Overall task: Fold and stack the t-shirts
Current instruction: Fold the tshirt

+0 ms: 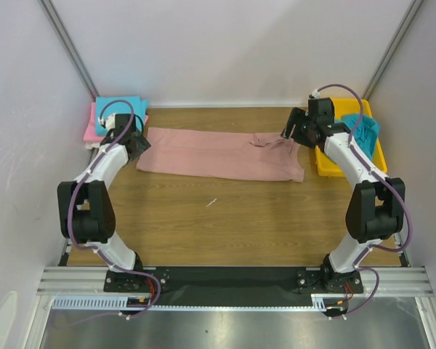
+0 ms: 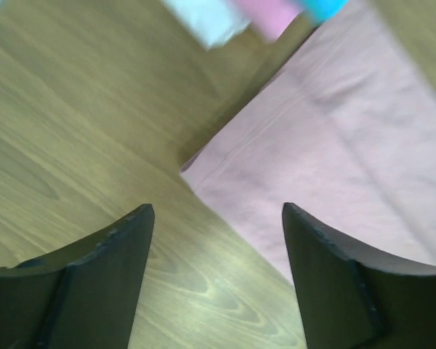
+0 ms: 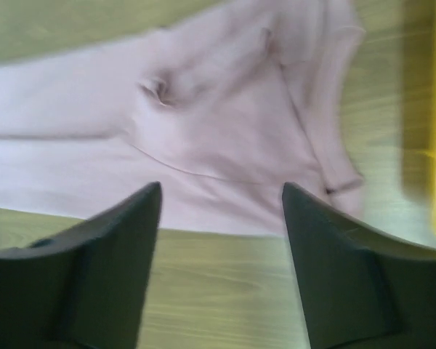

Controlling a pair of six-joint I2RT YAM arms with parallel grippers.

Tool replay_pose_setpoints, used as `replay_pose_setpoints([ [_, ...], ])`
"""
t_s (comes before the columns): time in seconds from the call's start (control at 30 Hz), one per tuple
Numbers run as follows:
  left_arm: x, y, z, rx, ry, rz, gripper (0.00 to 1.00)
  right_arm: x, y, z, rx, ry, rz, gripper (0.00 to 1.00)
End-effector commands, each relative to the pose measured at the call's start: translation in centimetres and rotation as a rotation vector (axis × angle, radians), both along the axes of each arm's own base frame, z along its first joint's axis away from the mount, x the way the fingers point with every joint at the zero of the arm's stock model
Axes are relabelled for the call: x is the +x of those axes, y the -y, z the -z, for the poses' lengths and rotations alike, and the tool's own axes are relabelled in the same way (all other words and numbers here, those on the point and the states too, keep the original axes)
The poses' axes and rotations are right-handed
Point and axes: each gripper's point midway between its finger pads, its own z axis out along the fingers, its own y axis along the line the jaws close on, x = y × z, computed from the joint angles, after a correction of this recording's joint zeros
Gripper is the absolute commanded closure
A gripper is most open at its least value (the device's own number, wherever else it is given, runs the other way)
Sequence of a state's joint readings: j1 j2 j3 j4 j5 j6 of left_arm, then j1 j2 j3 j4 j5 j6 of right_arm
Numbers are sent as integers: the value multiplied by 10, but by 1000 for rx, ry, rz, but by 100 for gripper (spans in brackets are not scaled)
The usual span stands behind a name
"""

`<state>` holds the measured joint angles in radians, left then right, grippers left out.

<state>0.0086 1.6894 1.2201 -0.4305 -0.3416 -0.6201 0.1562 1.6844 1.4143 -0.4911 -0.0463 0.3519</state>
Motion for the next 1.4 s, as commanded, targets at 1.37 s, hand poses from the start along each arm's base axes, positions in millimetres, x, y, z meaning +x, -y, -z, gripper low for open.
replay_pose_setpoints([
  [1.37, 78, 88, -51, -78, 285, 533, 6, 165, -26, 21, 360, 162, 480, 17],
])
